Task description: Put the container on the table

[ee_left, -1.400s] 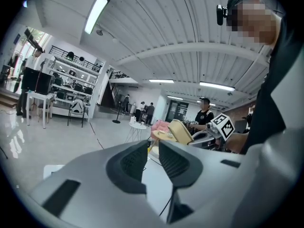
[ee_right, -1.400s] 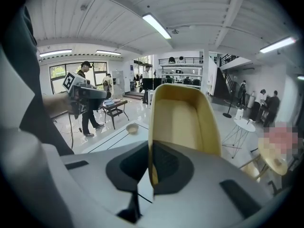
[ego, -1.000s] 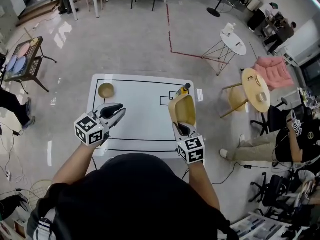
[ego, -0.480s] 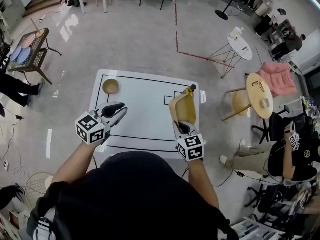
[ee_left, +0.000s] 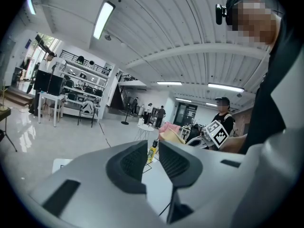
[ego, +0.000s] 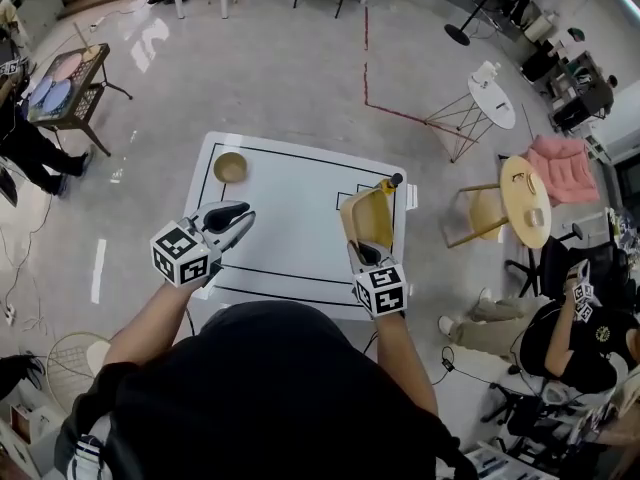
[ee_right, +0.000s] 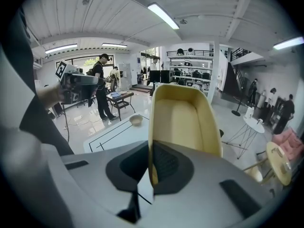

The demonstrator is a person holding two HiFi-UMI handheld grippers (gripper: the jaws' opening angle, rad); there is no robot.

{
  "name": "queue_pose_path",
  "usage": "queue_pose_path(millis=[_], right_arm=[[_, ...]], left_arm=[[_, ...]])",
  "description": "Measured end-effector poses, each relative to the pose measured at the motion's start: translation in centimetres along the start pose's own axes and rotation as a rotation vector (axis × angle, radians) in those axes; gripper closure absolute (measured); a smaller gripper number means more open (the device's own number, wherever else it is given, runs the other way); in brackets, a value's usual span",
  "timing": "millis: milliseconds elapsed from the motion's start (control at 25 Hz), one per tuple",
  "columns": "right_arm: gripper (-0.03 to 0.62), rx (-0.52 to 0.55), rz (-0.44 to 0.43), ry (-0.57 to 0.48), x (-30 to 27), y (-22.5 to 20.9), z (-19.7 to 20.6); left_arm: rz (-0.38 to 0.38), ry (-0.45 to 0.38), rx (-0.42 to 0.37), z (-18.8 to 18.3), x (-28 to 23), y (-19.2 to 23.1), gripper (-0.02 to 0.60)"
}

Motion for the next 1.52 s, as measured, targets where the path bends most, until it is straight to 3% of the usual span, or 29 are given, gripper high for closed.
queue_pose_path(millis=[1520], right_arm=[[0.586,0.035,-0.123,0.197,-11.3,-1.1,5.1]], left_arm=[[-0.113,0.026,0.063,1.3,0.5,3.0,0.503]])
Point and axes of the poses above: the fingertips, and each gripper's own axes: x backward along the fingers, y to its left, z out of its underside, the point moved 9 cm from there along x, backward along the fingers, and after that the axes turned 5 degrees about x, right-handed, at the moved point
